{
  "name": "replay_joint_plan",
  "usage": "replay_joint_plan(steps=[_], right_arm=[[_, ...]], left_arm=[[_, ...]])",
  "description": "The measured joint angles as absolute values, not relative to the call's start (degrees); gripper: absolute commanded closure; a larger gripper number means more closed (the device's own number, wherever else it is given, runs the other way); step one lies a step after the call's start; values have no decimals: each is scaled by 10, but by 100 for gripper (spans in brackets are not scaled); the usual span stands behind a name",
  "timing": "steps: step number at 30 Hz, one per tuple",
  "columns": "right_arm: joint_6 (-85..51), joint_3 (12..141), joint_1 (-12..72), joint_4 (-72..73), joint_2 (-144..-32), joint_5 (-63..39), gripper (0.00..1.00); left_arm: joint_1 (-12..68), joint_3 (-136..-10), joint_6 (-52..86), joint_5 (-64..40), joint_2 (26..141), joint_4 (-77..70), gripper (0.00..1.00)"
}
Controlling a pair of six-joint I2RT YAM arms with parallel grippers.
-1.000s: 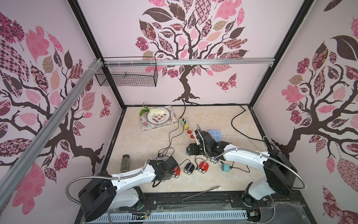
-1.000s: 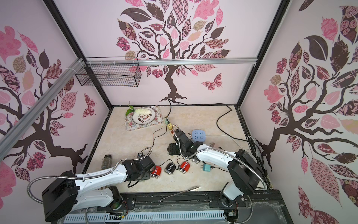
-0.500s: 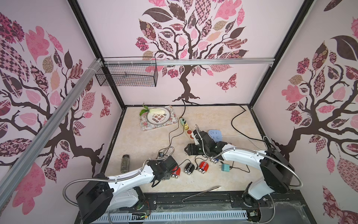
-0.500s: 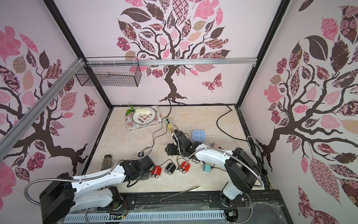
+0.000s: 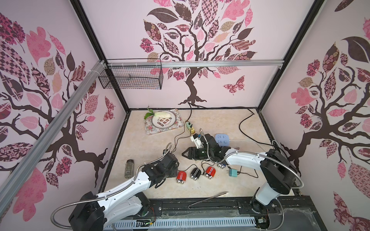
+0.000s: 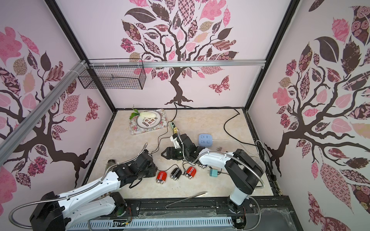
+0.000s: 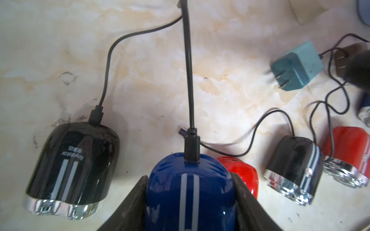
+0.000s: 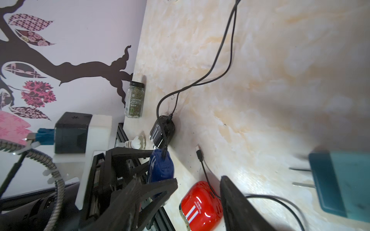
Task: Unplug the electric shaver
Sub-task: Remove the charging cable from the electric shaver.
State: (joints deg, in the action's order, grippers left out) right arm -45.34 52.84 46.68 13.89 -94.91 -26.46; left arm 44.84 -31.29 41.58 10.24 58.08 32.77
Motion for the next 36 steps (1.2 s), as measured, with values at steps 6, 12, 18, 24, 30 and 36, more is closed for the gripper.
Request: replay_joint_plan(steps=[6,12,18,24,30,36], right_arm=[[-467,529,474,167,-962,-296,38],[-465,529,484,164,-971,-300,44],[-469,530,489,171,-992,-312,48],[-476,539,495,181,-1004,-323,49],[-478,551,500,190,-1009,-329,53],[-483,551,502,197,-1023,-335,61]], left_arm=[[445,-313,402,78,581,297,71],[445,-312,396,59,579,273,71],[445,-310,391,46,557,259,73],[442,-309,390,36,551,257,77],[442,-306,389,28,550,250,78],[442,-296,389,22,532,246,79]])
